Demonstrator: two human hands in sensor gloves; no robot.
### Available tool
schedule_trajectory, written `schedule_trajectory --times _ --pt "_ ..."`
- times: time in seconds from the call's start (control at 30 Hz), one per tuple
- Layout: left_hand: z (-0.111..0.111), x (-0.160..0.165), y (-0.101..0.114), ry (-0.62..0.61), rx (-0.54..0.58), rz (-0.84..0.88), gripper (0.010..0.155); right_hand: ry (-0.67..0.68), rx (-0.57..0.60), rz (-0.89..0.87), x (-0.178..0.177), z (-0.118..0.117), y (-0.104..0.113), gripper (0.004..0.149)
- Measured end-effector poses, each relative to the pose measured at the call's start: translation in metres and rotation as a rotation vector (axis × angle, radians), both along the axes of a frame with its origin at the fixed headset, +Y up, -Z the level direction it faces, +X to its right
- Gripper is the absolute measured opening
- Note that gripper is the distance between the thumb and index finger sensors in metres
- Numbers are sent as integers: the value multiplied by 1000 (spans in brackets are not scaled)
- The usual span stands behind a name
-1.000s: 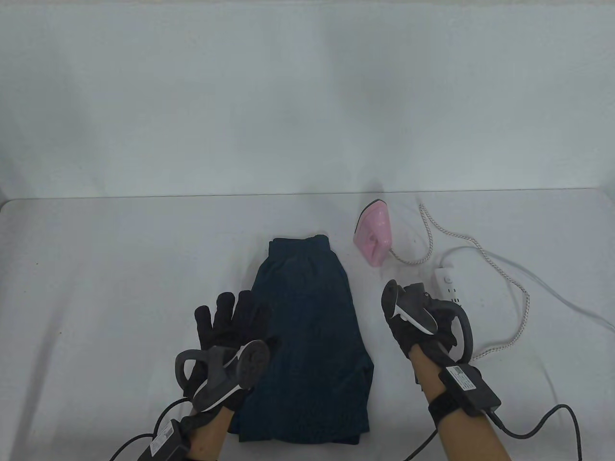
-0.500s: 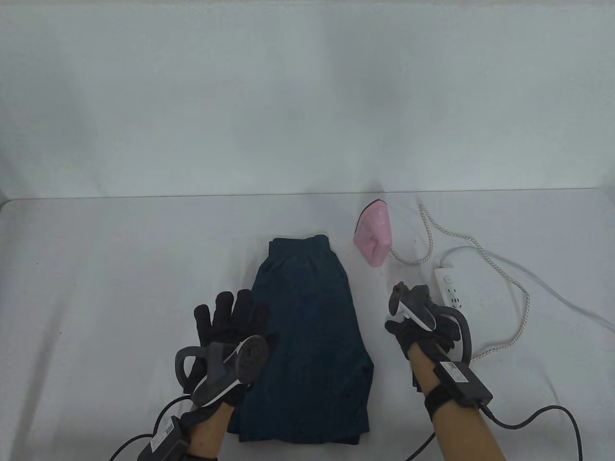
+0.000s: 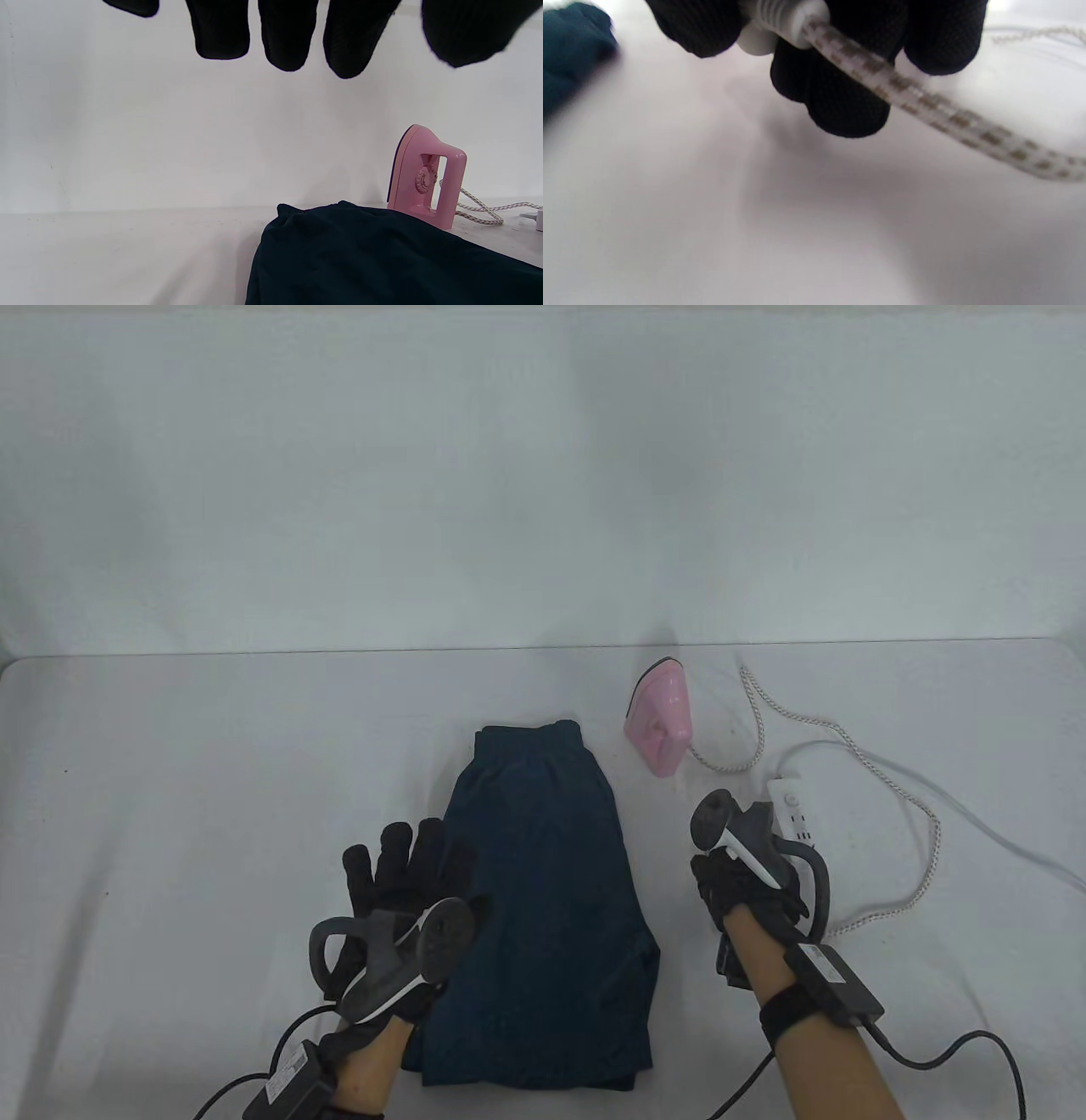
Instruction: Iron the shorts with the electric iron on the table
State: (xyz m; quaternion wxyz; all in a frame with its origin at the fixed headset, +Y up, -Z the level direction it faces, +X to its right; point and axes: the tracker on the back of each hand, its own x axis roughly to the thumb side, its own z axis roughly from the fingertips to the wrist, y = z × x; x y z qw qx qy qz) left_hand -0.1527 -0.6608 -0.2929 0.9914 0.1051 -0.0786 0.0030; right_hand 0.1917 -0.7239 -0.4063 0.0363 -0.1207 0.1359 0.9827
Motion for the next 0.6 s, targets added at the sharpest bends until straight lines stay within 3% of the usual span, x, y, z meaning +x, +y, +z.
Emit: schedule_trajectory --times 0.23,0.37,0.6 --pt "-1 4 -2 -12 -16 -8 68 101 184 -36 13 9 44 72" --pt "-2 5 -3 -14 -21 -12 68 109 220 -5 36 8 50 71" --pt "-3 5 -3 -10 -33 -12 68 -33 233 -110 96 12 46 70"
